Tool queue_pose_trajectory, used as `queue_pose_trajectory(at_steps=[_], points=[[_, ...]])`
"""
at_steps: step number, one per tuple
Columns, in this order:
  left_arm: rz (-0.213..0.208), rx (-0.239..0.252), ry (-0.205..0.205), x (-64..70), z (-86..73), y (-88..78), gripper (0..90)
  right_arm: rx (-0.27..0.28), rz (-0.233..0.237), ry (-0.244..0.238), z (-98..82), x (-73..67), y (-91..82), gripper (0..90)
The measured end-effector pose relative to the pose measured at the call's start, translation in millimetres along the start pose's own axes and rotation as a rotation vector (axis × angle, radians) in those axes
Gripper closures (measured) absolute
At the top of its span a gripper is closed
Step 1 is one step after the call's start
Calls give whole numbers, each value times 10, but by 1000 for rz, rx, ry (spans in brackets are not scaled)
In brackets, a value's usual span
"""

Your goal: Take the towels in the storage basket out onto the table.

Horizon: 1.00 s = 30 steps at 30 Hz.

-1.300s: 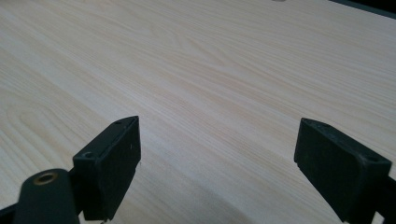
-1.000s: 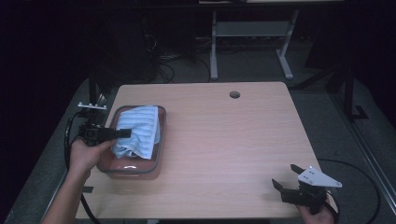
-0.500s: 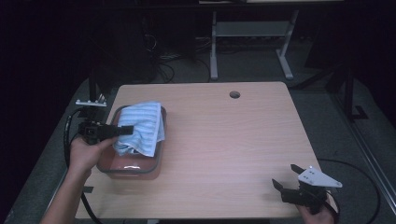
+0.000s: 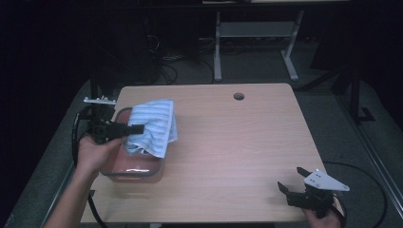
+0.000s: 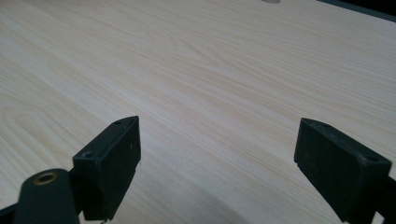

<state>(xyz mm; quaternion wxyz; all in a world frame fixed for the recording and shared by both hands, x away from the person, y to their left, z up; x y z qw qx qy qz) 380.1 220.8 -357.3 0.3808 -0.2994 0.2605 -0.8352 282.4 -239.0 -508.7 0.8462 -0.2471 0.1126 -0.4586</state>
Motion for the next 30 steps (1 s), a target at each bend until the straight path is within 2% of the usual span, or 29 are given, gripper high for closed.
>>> queue_pose_trajectory(at_steps=[8, 16, 22, 30], points=[[-23, -12, 26, 129, 44, 94, 719, 0, -1, 3, 0, 5, 0, 142], [-43, -18, 35, 241, 96, 198, 720, 3, 0, -2, -7, 19, 1, 142], [-54, -20, 46, 318, 143, 267, 719, 6, -1, 13, -21, 37, -9, 142], [-70, -41, 64, 420, 183, 399, 720, 4, -3, 13, -25, 53, 2, 142]])
Point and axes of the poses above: each handheld gripper's, and its own axes: y roughly forward along the jaws, z roughly out of its top, x roughly to its right, the point moved 10 cm from there along y, roughly forward along the jaws, and after that the axes turned 3 degrees about z, right-handed, at the moved point
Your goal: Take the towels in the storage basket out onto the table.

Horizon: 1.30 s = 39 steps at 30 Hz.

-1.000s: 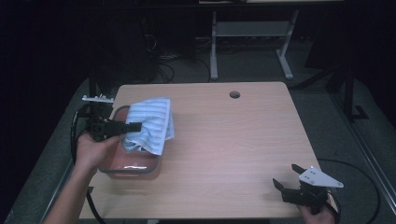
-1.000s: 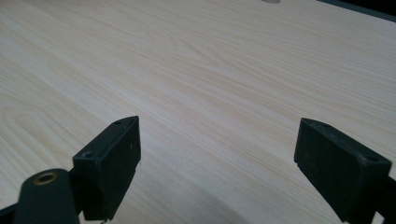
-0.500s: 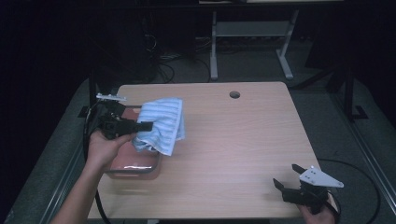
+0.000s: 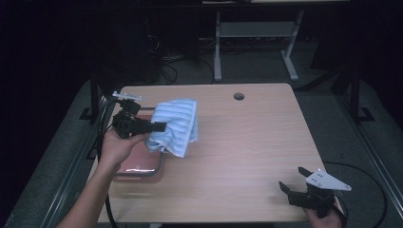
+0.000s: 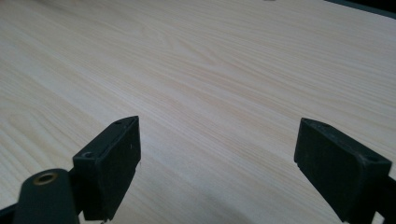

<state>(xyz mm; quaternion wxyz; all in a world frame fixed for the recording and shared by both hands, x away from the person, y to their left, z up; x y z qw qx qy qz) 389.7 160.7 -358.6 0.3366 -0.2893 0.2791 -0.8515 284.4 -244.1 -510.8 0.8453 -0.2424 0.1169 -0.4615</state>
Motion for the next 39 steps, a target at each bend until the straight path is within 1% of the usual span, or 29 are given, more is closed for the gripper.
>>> queue_pose_trajectory(at_steps=[3, 5, 6, 9, 13, 17, 24, 27, 29, 32, 33, 39], points=[[-6, -6, 7, 43, 14, 46, 720, -1, -1, 9, -1, 3, -5, 141], [-11, -11, 17, 72, 27, 81, 719, 0, -1, 1, 2, 1, -2, 141], [-12, -11, 15, 85, 34, 93, 720, 2, -2, -4, 5, -1, -1, 141], [-20, -7, 22, 136, 57, 142, 719, 1, -1, 1, 0, -1, 4, 141], [-28, -19, 39, 188, 69, 203, 719, -3, 2, 8, -1, -3, 16, 141], [-39, -18, 36, 236, 78, 269, 719, -6, 3, 4, 2, -16, 24, 141], [-56, -32, 49, 332, 95, 379, 718, -1, -2, 8, 1, -13, 7, 141], [-65, -34, 58, 381, 110, 429, 717, -4, 1, -2, 3, -28, 15, 141], [-71, -35, 57, 418, 119, 463, 716, -1, 4, -6, 9, -31, 20, 141], [-75, -45, 69, 449, 129, 509, 716, -3, 3, 0, 5, -26, 16, 141], [-76, -43, 65, 461, 134, 521, 716, -2, 2, 4, 4, -23, 12, 141], [-85, -50, 81, 543, 161, 585, 713, 0, 1, 7, 4, -15, 3, 141]])
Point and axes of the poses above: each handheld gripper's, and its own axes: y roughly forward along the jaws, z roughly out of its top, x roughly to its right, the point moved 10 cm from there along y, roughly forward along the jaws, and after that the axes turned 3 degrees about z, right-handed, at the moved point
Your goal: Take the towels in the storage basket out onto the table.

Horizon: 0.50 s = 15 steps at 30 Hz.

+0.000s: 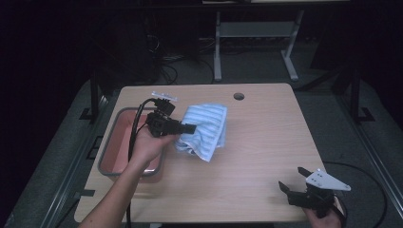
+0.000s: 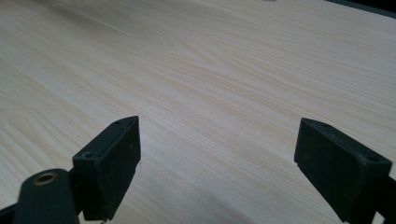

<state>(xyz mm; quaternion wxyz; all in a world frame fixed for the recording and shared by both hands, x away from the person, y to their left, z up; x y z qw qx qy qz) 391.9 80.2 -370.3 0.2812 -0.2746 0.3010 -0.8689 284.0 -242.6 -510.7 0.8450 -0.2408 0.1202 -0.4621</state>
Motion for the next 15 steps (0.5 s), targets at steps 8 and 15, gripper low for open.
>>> queue_pose_trajectory(at_steps=[8, 15], points=[[-14, -17, 22, 84, 36, 100, 714, 1, 0, -1, 1, -2, 0, 141], [-24, -18, 25, 168, 62, 209, 713, 3, 0, -4, 4, 0, -8, 141]])
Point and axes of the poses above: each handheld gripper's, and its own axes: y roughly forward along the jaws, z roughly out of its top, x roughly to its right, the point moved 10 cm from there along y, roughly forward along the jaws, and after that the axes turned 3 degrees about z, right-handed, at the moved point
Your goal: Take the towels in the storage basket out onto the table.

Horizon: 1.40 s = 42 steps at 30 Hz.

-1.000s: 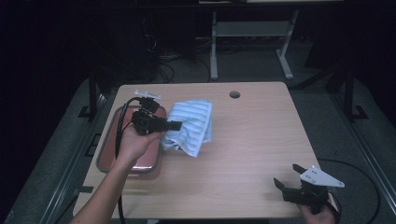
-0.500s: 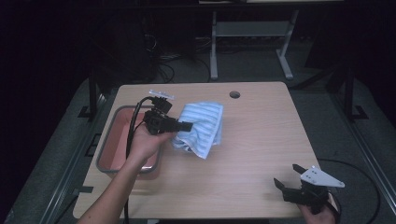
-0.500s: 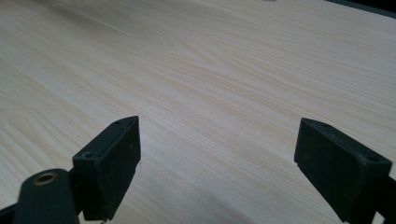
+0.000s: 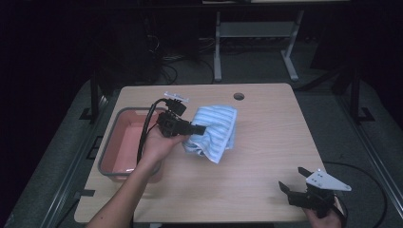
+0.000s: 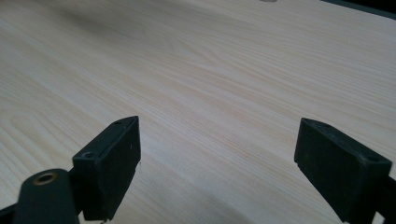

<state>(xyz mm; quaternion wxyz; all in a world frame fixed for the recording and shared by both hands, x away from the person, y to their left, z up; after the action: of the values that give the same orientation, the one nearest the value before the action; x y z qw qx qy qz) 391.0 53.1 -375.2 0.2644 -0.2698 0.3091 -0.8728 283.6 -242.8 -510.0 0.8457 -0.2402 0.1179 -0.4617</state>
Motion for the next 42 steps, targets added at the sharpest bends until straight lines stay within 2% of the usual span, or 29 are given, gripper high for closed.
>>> queue_pose_trajectory(at_steps=[8, 12, 23, 29, 35, 39, 42], points=[[-9, -11, 8, 97, 36, 155, 712, 0, 1, -1, 3, -8, -2, 141], [0, -27, 19, 116, 29, 237, 711, 1, 0, 2, 2, -3, -8, 141], [-10, -52, -1, 157, 15, 475, 710, 9, 1, 4, 19, -4, -16, 141], [15, -93, -5, 138, -69, 655, 706, 11, 1, 5, 23, -4, -26, 141], [36, -115, -34, 93, -156, 809, 699, 12, 1, 5, 21, 2, -31, 141], [62, -138, -17, 57, -200, 871, 695, 12, 0, 5, 24, 0, -29, 141], [61, -142, -25, 56, -224, 920, 693, 14, 1, 2, 29, 0, -24, 141]])
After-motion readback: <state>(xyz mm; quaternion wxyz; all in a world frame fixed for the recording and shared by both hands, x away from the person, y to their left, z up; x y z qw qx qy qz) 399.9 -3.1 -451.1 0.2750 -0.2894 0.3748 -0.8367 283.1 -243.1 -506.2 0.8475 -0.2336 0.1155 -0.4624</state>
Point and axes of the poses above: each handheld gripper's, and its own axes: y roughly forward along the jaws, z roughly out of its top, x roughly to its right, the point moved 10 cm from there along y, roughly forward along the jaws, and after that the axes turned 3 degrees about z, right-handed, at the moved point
